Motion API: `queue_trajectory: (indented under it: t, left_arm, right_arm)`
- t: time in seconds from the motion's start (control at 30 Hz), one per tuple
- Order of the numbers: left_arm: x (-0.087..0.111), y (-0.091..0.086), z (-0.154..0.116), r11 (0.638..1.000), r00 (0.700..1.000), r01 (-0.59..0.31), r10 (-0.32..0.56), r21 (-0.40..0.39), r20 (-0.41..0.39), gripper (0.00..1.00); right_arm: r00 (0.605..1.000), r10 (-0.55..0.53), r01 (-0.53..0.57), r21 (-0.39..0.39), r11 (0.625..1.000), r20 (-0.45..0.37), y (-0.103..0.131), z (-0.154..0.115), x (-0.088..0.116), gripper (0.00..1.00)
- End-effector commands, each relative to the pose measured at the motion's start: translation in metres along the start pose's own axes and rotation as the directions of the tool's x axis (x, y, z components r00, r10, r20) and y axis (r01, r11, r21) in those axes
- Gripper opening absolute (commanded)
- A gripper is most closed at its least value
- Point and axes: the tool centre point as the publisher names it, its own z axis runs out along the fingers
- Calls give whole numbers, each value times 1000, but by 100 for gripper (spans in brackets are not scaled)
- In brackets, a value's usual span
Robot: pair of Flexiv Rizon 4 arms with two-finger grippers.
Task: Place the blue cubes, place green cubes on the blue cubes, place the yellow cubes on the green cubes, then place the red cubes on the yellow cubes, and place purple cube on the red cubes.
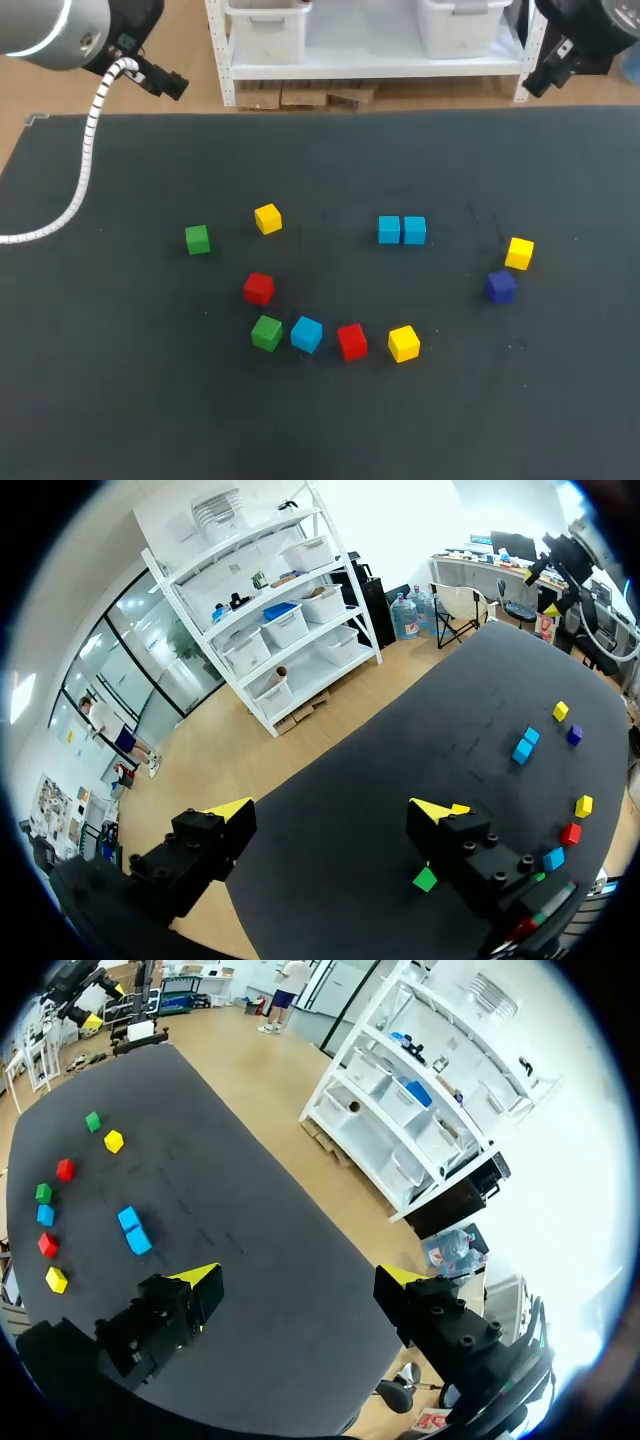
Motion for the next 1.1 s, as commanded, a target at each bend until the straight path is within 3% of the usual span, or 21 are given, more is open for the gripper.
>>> queue_trajectory:
  t: [0.03,0.87,1.0,1.1]
  left_arm:
    - [1,1,0,1000,1000,-2,2,4,2,100]
    - [1,1,0,1000,1000,-2,2,4,2,100]
    - [3,-1,-10,998,998,-52,53,41,-22,100]
    - [4,-6,-18,994,992,-111,112,16,-55,100]
  right_arm:
    - [1000,2,-2,10,1000,4,2,0,1,100]
    - [1000,2,-2,10,1000,4,2,0,1,100]
    - [1000,2,-2,10,1000,4,2,0,1,100]
    - [1000,2,-2,10,1000,4,2,0,1,100]
